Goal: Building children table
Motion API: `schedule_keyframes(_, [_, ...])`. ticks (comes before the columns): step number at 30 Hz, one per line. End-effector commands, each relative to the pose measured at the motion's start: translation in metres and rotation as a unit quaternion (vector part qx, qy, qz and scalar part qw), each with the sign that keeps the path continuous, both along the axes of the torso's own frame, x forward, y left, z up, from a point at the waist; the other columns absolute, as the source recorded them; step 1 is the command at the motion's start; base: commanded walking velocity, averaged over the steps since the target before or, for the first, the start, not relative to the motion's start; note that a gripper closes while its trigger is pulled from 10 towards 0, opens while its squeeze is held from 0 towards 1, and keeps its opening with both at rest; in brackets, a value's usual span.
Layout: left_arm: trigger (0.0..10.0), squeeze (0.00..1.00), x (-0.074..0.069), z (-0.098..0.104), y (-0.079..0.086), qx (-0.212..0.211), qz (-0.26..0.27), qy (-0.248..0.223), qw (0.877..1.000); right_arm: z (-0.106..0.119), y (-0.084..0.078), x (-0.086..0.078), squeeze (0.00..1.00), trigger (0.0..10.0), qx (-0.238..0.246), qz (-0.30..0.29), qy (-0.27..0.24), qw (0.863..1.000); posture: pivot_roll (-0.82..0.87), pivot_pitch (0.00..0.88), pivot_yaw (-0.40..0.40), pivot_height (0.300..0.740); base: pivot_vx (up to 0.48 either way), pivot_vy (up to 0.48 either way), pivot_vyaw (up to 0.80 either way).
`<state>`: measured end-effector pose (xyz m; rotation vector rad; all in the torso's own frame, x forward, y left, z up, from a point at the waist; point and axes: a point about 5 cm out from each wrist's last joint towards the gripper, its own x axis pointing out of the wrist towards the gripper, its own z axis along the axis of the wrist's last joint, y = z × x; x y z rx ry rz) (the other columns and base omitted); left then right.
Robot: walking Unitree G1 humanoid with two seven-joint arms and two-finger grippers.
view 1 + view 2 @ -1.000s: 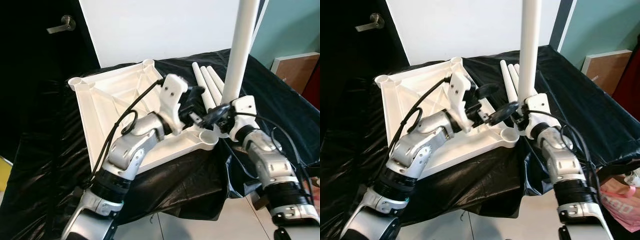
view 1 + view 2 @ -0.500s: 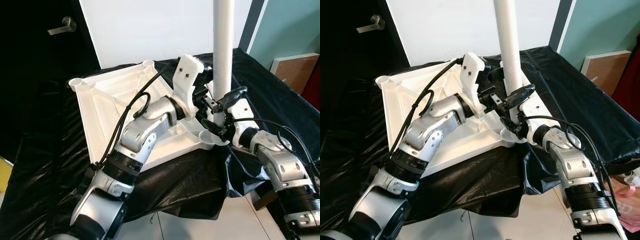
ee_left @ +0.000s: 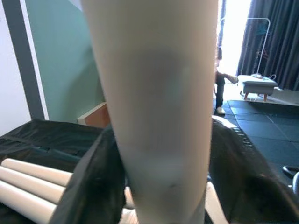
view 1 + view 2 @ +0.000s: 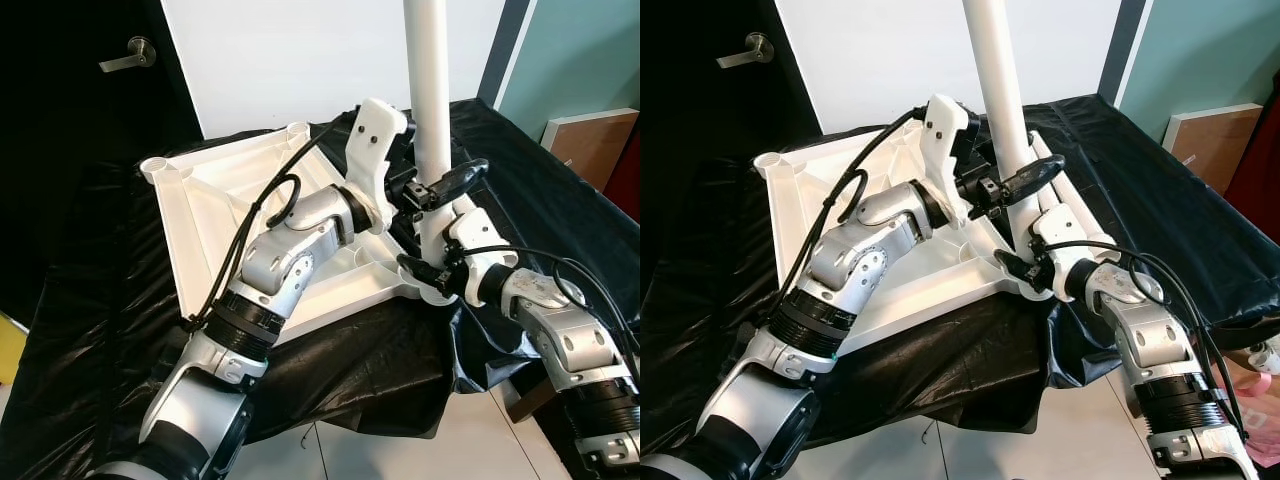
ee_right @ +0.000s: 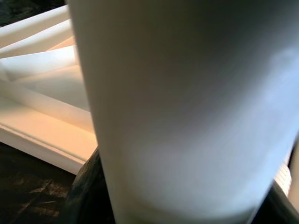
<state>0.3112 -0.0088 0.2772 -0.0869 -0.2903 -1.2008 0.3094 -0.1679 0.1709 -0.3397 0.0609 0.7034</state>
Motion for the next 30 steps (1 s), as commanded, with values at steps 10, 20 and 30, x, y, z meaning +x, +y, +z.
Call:
schedule_keyframes(10, [0.0, 0.00, -0.018, 0.005, -0.009, 0.025, -0.143, -0.038, 0.989, 0.004, 0.002, 0.001, 1.00, 10.0, 0.011, -0.013, 0.006, 1.000, -0.22, 0.000, 0.051, 0.740, 0.000, 0.000, 0.00])
schedule_keyframes(20, [10.0, 0.00, -0.011, 0.027, -0.017, 0.005, -0.060, -0.041, 0.997, 0.020, 0.010, 0.011, 0.87, 10.0, 0.062, -0.067, -0.046, 0.995, -0.22, 0.000, 0.050, 0.740, 0.000, 0.000, 0.00])
schedule_keyframes(30, [10.0, 0.00, -0.002, 0.053, -0.025, -0.042, 0.029, -0.015, 0.999, 0.026, 0.034, 0.021, 0.00, 10.0, 0.083, -0.157, -0.118, 0.977, -0.21, 0.000, 0.049, 0.740, 0.000, 0.000, 0.00])
